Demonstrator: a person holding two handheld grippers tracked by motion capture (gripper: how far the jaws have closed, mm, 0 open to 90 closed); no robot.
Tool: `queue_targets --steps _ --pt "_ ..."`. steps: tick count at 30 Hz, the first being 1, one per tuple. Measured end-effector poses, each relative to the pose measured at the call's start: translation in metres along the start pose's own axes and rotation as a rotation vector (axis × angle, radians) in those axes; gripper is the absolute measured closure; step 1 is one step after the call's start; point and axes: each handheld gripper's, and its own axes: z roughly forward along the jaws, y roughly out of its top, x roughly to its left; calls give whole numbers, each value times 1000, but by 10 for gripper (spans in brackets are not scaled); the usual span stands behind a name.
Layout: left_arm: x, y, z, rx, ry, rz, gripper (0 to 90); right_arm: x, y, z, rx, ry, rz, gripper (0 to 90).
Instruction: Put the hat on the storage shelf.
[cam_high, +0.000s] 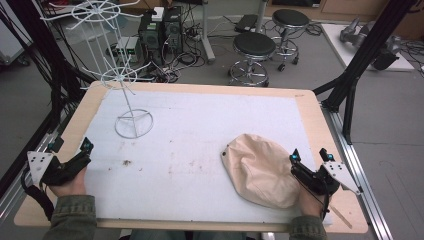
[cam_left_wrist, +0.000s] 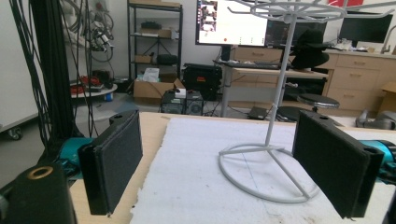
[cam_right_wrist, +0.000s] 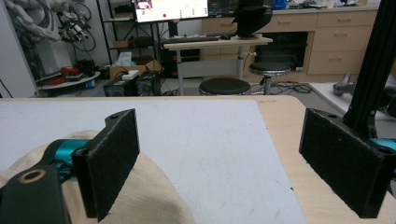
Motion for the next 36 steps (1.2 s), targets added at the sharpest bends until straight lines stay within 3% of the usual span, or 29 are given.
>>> queue_targets --steps 29,36 --pt "4 -1 2 6 -11 -32 166 -1 2 3 12 19 7 115" --pt "4 -2 3 10 -14 -35 166 7 14 3 10 79 -14 115"
